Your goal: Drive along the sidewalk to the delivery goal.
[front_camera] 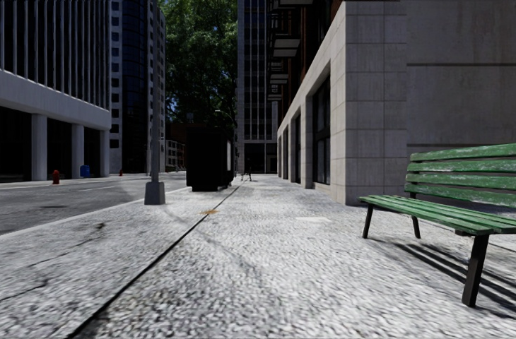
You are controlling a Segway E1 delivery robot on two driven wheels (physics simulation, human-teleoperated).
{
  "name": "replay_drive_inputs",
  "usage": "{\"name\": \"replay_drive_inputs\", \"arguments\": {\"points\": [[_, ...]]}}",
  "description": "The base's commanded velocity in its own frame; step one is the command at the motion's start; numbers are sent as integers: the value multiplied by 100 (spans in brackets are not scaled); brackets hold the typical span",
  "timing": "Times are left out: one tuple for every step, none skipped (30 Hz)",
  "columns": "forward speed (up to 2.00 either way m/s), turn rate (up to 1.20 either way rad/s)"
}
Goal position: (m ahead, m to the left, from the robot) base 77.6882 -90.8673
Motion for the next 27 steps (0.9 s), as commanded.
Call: {"name": "replay_drive_inputs", "arguments": {"points": [[200, 0], [200, 0], [200, 0], [200, 0], [200, 0], [200, 0], [200, 0], [200, 0], [200, 0], [200, 0], [200, 0], [200, 0], [200, 0], [200, 0], [200, 0], [200, 0], [200, 0], [200, 0], [200, 0], [200, 0], [200, 0], [200, 0], [200, 0], [200, 0], [200, 0], [200, 0], [200, 0]]}}
